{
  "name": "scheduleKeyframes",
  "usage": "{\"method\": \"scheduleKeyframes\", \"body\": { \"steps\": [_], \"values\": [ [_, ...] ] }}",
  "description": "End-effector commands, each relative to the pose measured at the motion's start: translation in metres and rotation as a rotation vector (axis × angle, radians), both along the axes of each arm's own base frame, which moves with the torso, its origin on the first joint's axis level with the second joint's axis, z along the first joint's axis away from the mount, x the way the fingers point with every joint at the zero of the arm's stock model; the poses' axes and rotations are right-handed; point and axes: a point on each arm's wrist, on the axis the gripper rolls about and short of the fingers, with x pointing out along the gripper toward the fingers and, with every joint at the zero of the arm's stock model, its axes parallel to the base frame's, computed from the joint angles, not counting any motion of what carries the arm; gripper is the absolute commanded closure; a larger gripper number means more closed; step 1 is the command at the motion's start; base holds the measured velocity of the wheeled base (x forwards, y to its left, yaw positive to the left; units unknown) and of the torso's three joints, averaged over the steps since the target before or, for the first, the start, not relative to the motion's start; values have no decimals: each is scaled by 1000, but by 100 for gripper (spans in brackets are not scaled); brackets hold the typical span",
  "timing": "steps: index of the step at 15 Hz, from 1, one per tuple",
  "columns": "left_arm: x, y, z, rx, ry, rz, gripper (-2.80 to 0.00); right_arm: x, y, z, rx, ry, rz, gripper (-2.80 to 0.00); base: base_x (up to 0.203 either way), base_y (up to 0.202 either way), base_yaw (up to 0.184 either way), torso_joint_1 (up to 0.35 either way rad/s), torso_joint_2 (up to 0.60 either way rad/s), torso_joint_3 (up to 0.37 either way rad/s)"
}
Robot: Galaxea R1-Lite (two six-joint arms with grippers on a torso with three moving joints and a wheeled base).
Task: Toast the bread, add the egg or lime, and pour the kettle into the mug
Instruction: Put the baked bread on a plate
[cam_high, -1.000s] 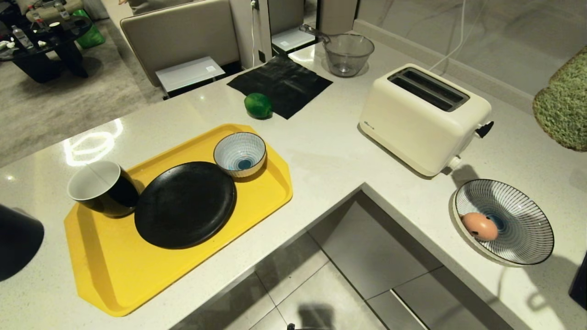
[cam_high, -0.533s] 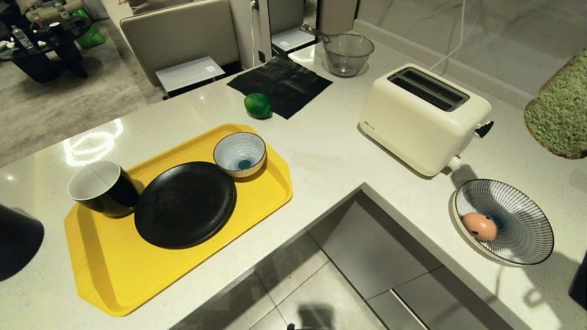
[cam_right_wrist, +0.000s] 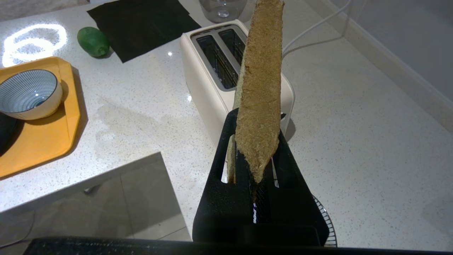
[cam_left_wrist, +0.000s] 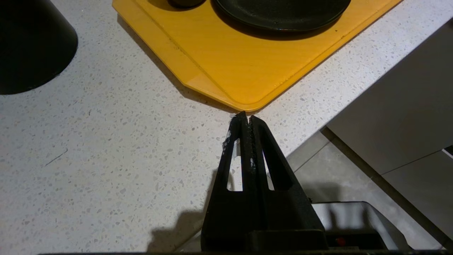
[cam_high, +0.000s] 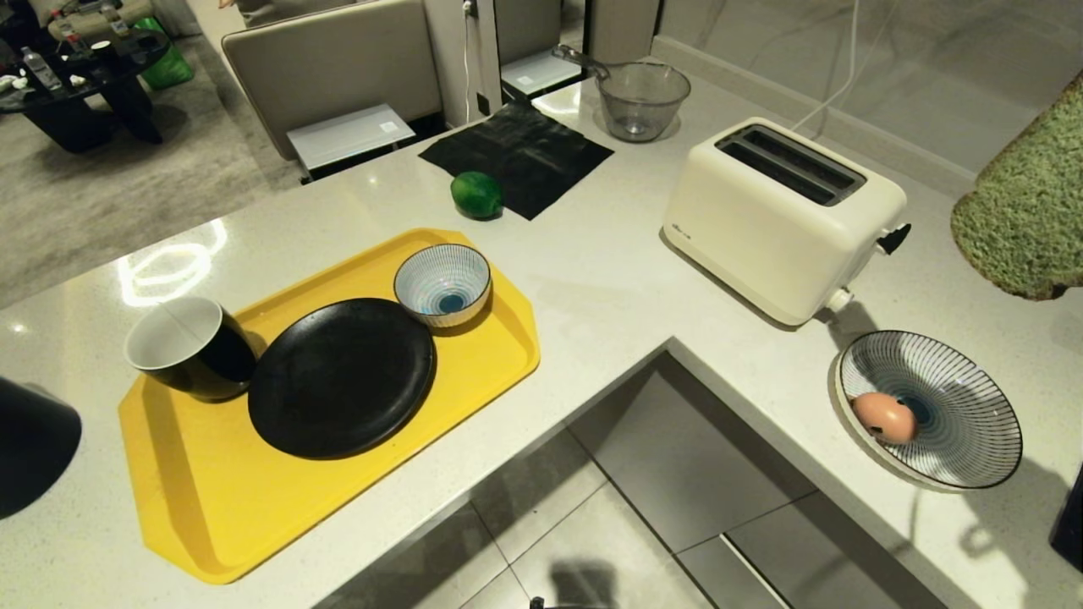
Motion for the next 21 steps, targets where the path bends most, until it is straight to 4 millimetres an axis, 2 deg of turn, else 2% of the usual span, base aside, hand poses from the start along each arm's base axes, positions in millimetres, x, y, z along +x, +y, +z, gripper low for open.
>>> {"method": "scheduleKeyframes", "body": {
  "steps": [1,7,15,21],
  "values": [
    [0,0,0,-1,0,0,0,5,0,-1,-1,10,2,0,0,0,0,0,0,0],
    [0,0,0,-1,0,0,0,3,1,0,13,4,18,0,-137,0,0,-1,-1,6],
    [0,0,0,-1,0,0,0,-10,2,0,8,-20,82,0,0,0,0,0,0,0],
    [0,0,0,-1,0,0,0,-10,2,2,-2,-29,86,0,0,0,0,0,0,0]
  ]
}}
